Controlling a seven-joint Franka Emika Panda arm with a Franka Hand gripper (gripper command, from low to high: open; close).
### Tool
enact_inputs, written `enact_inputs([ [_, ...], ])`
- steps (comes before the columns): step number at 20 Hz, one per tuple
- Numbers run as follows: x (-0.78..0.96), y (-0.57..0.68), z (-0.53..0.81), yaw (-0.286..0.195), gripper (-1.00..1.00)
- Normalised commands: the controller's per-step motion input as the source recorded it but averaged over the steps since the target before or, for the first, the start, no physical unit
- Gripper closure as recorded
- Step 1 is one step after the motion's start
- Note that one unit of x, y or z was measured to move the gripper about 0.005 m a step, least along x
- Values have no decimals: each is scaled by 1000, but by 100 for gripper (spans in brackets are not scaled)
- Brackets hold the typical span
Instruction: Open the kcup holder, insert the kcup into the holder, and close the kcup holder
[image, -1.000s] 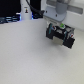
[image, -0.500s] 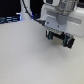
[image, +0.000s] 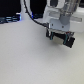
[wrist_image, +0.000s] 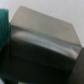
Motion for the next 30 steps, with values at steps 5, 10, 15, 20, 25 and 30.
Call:
enact_inputs([
  [5,-472,379,1,156,-100],
  [10,-534,354,-3,166,-100],
  [15,-518,411,4,151,-100],
  [20,-476,456,0,133,-100],
  [25,-584,442,4,117,-100],
  [30,-707,367,-4,99,-100],
])
